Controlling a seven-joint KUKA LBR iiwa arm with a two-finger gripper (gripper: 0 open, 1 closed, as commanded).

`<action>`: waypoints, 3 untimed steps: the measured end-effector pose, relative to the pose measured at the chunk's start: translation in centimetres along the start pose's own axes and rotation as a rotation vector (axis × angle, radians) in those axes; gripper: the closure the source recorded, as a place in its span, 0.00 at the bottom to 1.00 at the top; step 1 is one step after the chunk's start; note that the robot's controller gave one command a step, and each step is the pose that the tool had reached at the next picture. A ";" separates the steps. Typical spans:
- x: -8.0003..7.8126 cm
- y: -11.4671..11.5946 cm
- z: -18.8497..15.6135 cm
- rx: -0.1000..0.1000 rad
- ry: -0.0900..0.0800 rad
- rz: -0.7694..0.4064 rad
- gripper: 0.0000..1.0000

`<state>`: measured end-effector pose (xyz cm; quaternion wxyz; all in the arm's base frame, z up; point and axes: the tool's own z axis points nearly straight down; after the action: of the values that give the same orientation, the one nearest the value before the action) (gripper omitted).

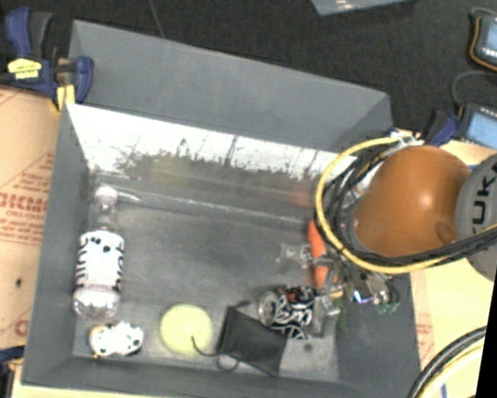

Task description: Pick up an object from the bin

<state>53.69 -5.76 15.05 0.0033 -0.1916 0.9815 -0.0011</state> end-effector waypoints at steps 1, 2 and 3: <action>3.2 -0.4 6.8 0.000 -0.004 -0.092 0.00; 2.6 -0.6 8.4 0.002 -0.003 -0.114 1.00; 2.4 -0.6 8.0 0.002 -0.003 -0.116 1.00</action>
Offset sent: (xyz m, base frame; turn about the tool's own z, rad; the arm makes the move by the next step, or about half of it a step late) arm -0.0204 -0.0140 -0.0805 -0.1224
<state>51.71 -7.25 7.04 0.0052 -0.2481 0.9687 -0.0020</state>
